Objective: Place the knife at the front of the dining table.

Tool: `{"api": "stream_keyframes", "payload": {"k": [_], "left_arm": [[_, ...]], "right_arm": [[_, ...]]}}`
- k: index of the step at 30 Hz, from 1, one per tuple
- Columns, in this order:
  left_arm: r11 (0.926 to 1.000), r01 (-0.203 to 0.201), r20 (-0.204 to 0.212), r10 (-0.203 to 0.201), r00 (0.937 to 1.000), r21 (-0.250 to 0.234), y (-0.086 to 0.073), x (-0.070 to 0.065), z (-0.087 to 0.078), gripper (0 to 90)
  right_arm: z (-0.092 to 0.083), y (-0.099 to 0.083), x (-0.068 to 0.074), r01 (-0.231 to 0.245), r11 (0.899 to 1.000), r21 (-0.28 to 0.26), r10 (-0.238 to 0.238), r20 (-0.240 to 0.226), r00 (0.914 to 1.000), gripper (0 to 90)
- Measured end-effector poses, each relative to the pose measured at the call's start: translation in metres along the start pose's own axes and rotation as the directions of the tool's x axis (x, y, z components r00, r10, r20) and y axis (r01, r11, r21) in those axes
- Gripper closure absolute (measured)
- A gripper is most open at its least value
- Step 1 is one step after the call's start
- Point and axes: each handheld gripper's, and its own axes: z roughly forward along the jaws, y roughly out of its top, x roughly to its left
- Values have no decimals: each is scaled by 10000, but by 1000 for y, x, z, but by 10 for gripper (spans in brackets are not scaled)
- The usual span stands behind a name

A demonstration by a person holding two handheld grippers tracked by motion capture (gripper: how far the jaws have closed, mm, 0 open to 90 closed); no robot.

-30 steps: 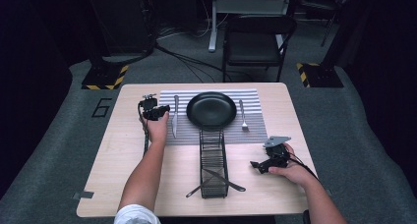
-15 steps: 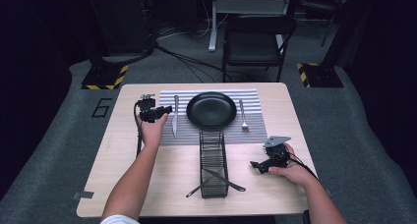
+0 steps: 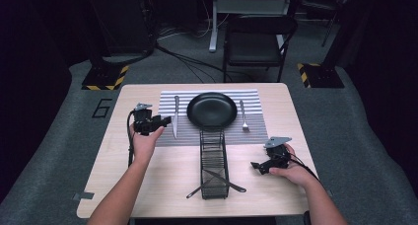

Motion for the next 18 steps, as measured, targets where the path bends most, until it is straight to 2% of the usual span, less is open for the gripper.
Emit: {"api": "stream_keyframes", "payload": {"k": [3, 10, 12, 18], "left_arm": [[9999, -145, -21, 145, 9999, 3, -4, 0, -5, 471], [9964, -817, 8, 817, 9967, 203, -20, -3, -19, 455], [9960, -869, 51, 868, 9962, 228, -22, -4, -20, 453], [9885, -1358, 287, 1342, 9905, 665, -35, -8, -26, 447]], "right_arm": [[0, 0, 0, -2, 10000, 1, 2, 0, 10000, 0], [0, 0, 0, -2, 10000, -1, 2, 2, 10000, 0], [0, 0, 0, -1, 10000, -3, 1, 2, 10000, 0], [0, 0, 0, 0, 10000, -2, 0, 4, 10000, 0]]}}
